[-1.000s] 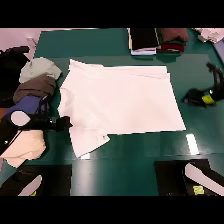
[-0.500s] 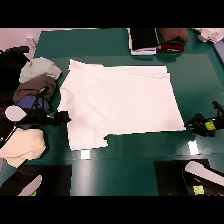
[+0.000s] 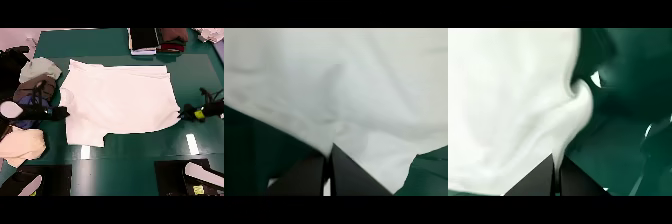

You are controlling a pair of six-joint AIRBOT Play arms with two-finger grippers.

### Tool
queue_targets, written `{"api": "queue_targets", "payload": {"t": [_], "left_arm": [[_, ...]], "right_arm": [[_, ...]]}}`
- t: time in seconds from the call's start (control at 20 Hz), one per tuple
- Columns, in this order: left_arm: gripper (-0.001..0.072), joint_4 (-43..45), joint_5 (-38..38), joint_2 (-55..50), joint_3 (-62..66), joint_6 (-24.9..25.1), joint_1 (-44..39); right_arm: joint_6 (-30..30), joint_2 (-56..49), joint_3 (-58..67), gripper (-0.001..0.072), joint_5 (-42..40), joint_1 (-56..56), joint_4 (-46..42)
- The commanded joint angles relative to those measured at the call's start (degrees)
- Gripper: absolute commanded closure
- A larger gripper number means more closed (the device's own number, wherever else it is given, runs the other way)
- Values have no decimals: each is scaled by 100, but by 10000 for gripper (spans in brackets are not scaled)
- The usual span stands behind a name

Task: Fold the shirts.

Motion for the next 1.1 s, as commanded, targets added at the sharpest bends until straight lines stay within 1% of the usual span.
{"api": "queue_targets", "payload": {"t": [0.0, 0.2, 0.3, 0.45, 0.55, 0.7, 0.8, 0.9, 1.05], "left_arm": [[684, 343, -415, 9, 1510, 2, -2], [683, 664, -765, 9, 4524, 61, -2], [684, 752, -841, 9, 5976, 114, -2], [684, 839, -957, 9, 7549, 105, -2], [685, 863, -966, 13, 8124, 105, -2], [684, 975, -968, 11, 8275, 90, -2], [685, 1340, -1001, 11, 7962, -79, -2], [685, 1740, -1156, 2, 7228, -234, -2], [684, 1956, -1408, -313, 5735, -348, -2]], "right_arm": [[-33, 730, 1145, 696, 146, 468, 52], [2, 1685, 3241, 697, 181, 581, 46], [210, 2033, 4240, 697, 162, 579, -15], [291, 2295, 5449, 697, 181, 579, -17], [382, 2321, 6129, 697, 201, 579, -225], [551, 2120, 6942, 697, 459, 579, -616], [568, 1878, 7281, 697, 752, 581, -597], [680, 1652, 7156, 697, 861, 581, -540], [682, 1283, 6290, 697, 1082, 590, -542]]}}
